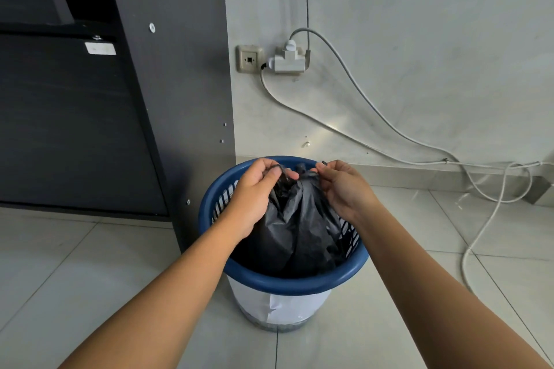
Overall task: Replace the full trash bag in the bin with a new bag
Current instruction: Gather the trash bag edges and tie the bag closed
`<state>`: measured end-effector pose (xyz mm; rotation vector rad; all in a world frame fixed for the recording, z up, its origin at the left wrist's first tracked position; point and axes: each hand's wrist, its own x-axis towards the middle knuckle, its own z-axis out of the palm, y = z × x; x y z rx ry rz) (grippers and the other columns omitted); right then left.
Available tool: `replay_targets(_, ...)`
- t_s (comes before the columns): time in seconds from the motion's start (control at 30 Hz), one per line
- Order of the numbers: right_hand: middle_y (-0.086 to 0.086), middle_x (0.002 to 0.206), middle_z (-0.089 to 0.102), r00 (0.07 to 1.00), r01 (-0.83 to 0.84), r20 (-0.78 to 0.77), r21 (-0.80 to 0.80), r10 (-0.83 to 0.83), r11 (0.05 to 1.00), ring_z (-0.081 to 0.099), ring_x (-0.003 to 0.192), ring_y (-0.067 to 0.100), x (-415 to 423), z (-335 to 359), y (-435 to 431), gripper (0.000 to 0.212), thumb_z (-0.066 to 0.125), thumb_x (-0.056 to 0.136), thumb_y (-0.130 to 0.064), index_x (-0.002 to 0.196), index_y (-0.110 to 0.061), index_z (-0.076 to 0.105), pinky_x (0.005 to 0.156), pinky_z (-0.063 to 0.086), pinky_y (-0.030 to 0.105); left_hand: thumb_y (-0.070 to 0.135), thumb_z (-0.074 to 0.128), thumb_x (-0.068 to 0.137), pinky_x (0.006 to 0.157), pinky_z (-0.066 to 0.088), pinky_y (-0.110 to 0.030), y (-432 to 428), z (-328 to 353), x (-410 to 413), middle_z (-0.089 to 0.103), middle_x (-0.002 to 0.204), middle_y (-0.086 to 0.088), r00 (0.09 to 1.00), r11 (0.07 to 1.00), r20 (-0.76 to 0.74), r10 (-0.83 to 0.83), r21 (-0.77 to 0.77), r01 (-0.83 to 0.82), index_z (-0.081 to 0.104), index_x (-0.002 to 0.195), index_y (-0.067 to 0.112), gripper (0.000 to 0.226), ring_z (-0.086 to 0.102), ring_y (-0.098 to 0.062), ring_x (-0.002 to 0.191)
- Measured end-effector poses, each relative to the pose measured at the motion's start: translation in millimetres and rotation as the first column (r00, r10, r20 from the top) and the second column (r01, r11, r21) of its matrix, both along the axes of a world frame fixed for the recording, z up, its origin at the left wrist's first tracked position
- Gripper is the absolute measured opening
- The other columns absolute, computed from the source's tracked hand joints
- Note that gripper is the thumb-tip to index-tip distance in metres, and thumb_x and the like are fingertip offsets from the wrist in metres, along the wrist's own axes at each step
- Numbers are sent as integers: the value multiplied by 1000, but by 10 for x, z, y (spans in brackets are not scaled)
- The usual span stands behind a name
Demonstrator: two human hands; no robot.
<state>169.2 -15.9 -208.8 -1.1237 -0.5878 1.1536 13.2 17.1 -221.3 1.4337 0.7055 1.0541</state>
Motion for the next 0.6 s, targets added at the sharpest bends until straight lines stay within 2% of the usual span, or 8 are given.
replay_targets(0.07, 3, 55, 50, 986, 68, 159, -75, -56, 995, 45, 49, 12, 2, -57, 30, 31, 51, 95, -9, 67, -15, 38, 53, 45, 25, 10, 42, 98, 93, 47, -37, -69, -36, 17, 75, 90, 3, 982, 989, 183, 48, -146, -22, 57, 87, 13, 18, 65, -20, 98)
replay_targets(0.13, 4, 63, 43, 934, 124, 350, -139, -69, 983, 41, 62, 17, 52, -123, 58, 31, 54, 93, -15, 67, -17, 38, 64, 41, 33, 7, 43, 97, 89, 51, -36, -121, -75, 17, 75, 90, 1, 955, 981, 284, 86, -193, -31, 56, 86, 11, 17, 67, -20, 93)
replay_targets(0.2, 3, 64, 42, 857, 177, 511, -167, -68, 970, 39, 66, 18, 94, -157, 68, 31, 56, 92, -17, 66, -18, 39, 65, 38, 33, 4, 43, 97, 85, 52, -30, -155, -98, -15, 75, 87, 1, 933, 981, 346, 99, -192, -33, 55, 83, 11, 20, 69, -16, 90)
replay_targets(0.27, 2, 64, 42, 805, 239, 585, -172, -95, 956, 38, 65, 17, 132, -189, 65, 31, 57, 91, -18, 66, -18, 39, 63, 36, 30, 2, 43, 96, 87, 51, -29, -172, -116, -50, 74, 86, 2, 922, 981, 371, 115, -190, -46, 56, 81, 11, 22, 69, -13, 90)
replay_targets(0.4, 0, 68, 52, 725, 364, 670, -174, -160, 915, 44, 63, 15, 193, -201, 48, 26, 54, 91, -14, 69, -16, 39, 65, 37, 30, 3, 43, 96, 84, 48, -28, -195, -157, -118, 74, 81, 4, 947, 976, 292, 132, -205, -73, 58, 83, 11, 20, 67, -12, 86)
replay_targets(0.5, 8, 89, 62, 691, 408, 698, -163, -187, 898, 55, 72, 18, 225, -189, 51, 26, 50, 92, -11, 69, -17, 38, 60, 42, 28, 3, 43, 96, 90, 46, -30, -210, -173, -200, 73, 80, 6, 970, 986, 214, 111, -142, -82, 56, 82, 11, 21, 64, -13, 88)
replay_targets(0.6, 16, 101, 64, 674, 449, 708, -166, -211, 878, 63, 90, 32, 246, -177, 59, 24, 51, 89, -9, 69, -17, 39, 74, 56, 42, 2, 44, 95, 96, 43, -26, -238, -169, -302, 72, 79, 10, 998, 998, 29, 62, -9, -62, 56, 82, 12, 20, 63, -4, 87)
